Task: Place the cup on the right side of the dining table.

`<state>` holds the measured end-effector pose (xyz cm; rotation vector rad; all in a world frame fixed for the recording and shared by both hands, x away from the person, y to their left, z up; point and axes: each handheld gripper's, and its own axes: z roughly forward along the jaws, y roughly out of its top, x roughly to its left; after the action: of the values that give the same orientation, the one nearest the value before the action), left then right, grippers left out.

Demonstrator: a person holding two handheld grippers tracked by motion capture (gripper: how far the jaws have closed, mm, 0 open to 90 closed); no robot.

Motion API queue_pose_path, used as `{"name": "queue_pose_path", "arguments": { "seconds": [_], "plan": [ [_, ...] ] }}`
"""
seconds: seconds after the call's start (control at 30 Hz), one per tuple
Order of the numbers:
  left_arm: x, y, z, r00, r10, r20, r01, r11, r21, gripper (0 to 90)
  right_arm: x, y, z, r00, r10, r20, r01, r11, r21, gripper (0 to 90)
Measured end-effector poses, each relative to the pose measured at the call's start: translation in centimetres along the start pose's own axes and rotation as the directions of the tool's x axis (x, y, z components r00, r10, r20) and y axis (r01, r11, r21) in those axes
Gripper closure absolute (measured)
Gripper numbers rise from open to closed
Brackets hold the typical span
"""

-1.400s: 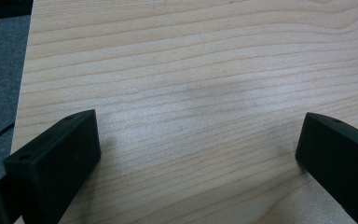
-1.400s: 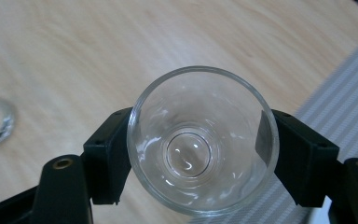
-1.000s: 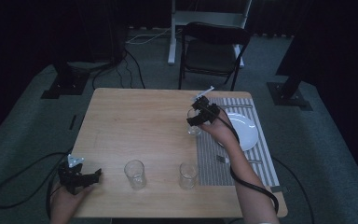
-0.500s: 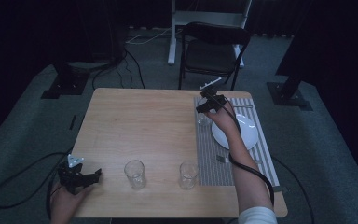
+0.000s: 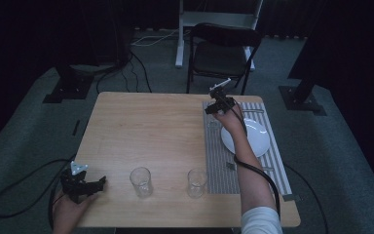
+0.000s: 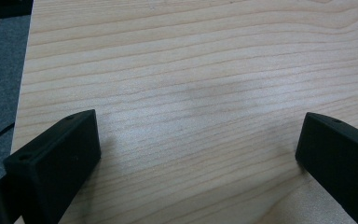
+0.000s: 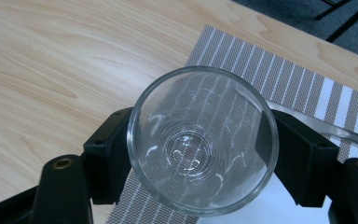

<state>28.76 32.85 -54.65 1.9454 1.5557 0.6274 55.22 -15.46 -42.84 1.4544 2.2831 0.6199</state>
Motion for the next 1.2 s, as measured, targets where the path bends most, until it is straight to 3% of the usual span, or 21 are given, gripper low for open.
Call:
{"name": "queue_pose_path", "arguments": {
  "seconds": [0.33, 0.67, 0.97, 1.2],
  "plan": [
    [0.0, 0.0, 0.0, 1.0000, -0.001, -0.001, 0.001, 1.0000, 0.001, 0.2, -0.5, -0.8, 0.8, 0.9994, 0.034, -0.010, -0.034, 0.999, -0.009, 27.5],
    [0.0, 0.0, 0.0, 1.0000, -0.001, -0.001, 0.001, 1.0000, 0.000, 0.2, -0.4, -2.0, 1.2, 0.9976, 0.069, -0.004, -0.069, 0.998, -0.015, 13.4],
    [0.0, 0.0, 0.0, 1.0000, -0.001, -0.001, 0.001, 1.0000, 0.000, 0.2, -0.6, -3.4, 0.2, 0.9949, 0.098, -0.026, -0.099, 0.993, -0.058, 12.8],
    [0.0, 0.0, 0.0, 1.0000, -0.001, -0.001, 0.001, 1.0000, 0.001, 0.2, -0.4, -4.8, -1.1, 0.9959, 0.078, -0.045, -0.082, 0.994, -0.078, 11.2]
  ]
}}
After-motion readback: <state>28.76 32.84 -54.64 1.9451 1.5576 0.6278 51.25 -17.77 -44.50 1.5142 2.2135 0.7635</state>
